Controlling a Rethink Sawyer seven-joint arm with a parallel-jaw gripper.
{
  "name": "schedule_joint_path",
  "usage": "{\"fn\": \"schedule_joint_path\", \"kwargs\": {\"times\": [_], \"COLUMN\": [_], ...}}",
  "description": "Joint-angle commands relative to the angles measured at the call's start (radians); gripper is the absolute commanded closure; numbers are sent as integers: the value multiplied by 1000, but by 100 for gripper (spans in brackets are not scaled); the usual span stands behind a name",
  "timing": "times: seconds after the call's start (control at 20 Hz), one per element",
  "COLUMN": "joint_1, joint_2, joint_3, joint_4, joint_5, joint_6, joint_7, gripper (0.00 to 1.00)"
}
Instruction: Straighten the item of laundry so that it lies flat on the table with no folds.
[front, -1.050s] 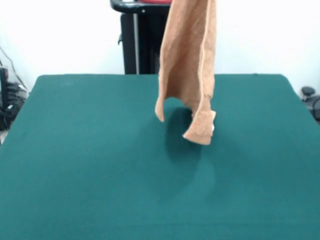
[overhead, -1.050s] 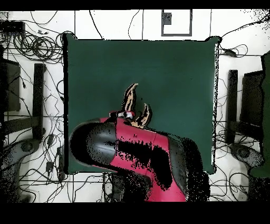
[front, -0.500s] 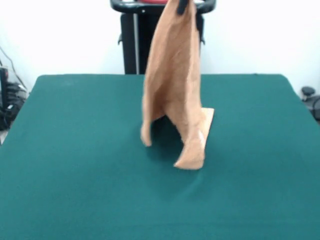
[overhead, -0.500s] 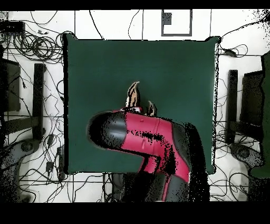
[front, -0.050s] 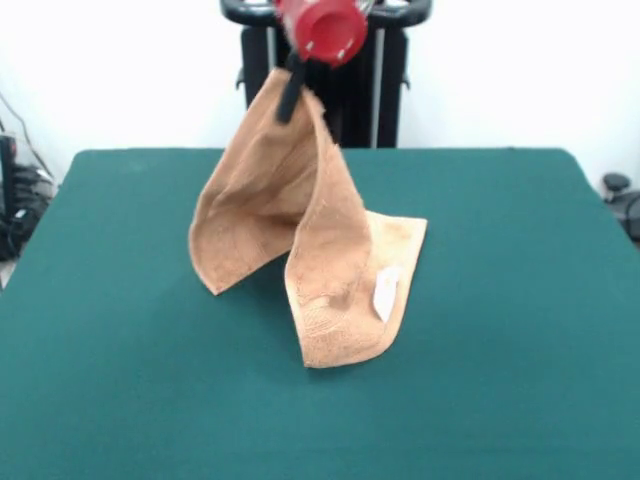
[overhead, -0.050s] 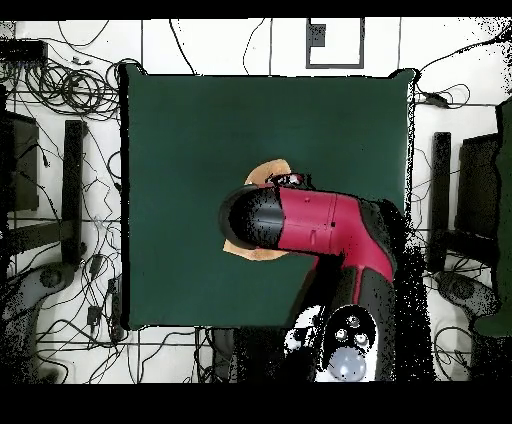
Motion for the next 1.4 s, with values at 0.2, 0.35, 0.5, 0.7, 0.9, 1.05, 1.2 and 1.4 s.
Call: {"fn": "schedule_joint_path", "kwargs": {"times": [0.2, 0.35, 0.5, 0.7, 0.9, 1.05, 1.2, 1.4], "joint_1": [-31, -25, -32, -28, -37, -69, -99, -131], "joint_2": [155, 201, 223, 238, 277, 342, 410, 470], "joint_3": [190, 179, 183, 176, 174, 196, 218, 246], "joint_4": [-53, -82, -90, -106, -143, -201, -262, -336], "joint_5": [-172, -217, -237, -258, -292, -328, -364, -413], "joint_6": [-179, -240, -276, -295, -354, -431, -499, -543], "joint_7": [-225, -179, -161, -144, -133, -146, -153, -166], "gripper": [100, 100, 100, 100, 100, 100, 100, 100]}}
